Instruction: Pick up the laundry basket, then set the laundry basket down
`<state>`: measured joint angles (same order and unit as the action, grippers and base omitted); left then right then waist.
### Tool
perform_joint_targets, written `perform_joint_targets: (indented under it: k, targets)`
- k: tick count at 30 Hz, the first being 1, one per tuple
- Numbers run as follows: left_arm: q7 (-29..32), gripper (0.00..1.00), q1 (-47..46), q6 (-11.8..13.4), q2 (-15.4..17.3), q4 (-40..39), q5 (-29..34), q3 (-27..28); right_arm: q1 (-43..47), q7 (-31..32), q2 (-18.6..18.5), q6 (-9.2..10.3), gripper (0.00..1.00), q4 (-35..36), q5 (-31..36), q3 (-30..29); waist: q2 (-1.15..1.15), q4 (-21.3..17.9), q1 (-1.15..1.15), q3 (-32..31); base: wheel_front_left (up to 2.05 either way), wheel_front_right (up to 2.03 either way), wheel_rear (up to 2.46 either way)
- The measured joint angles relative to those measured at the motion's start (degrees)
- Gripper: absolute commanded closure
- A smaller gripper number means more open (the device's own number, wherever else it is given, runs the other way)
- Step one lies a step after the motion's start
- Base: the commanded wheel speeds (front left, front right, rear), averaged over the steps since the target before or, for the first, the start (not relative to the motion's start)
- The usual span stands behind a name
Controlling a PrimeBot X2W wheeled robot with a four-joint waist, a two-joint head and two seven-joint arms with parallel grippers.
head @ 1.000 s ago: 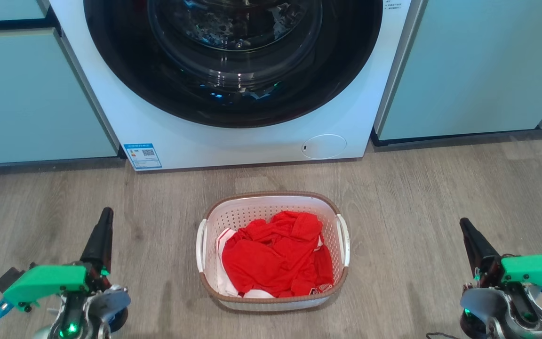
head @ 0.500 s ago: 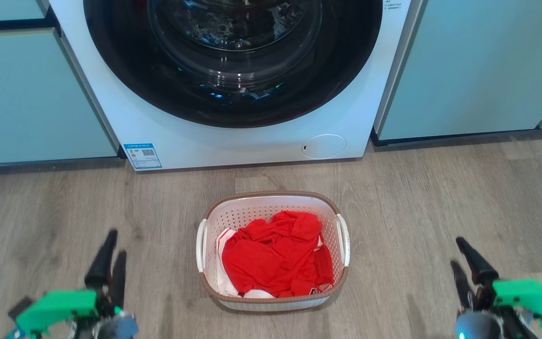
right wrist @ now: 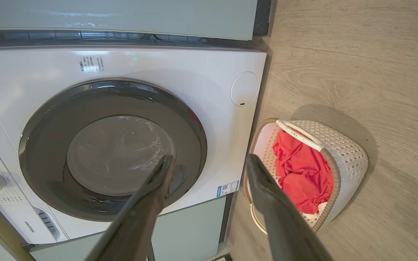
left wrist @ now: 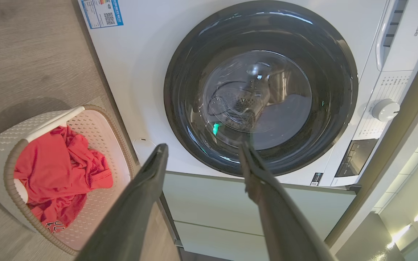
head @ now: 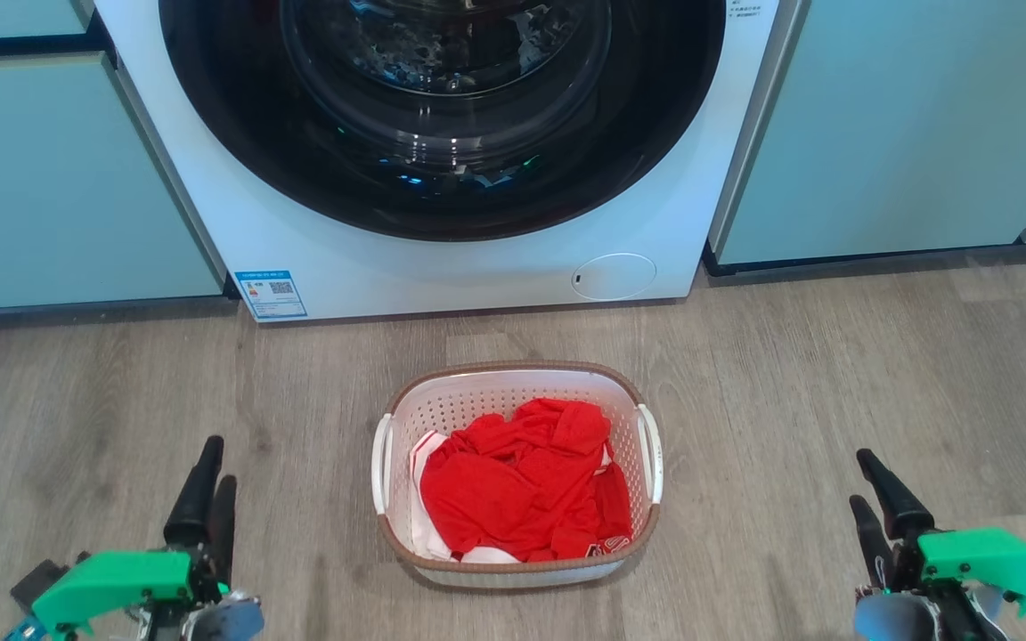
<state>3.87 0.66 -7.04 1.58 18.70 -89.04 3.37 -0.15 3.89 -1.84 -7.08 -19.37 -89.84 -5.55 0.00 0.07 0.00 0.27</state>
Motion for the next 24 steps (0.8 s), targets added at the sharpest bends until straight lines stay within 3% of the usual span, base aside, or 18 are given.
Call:
perform_joint_targets:
  k: [13,24]
  targets:
    - [-2.0,0.0,0.0,1.1,0.0,-3.2,8.5,-1.1,-0.3,-2.2,0.0,0.0,0.0,2.0,8.9,0.6,0.0,0.2,0.0,0.1,0.0,0.0,0.0]
    - [-4.1,0.0,0.0,3.1,0.1,-5.6,19.9,-3.4,-0.7,-4.0,0.0,0.0,0.0,4.5,18.6,2.0,0.0,0.3,0.0,0.2,0.0,0.0,0.0]
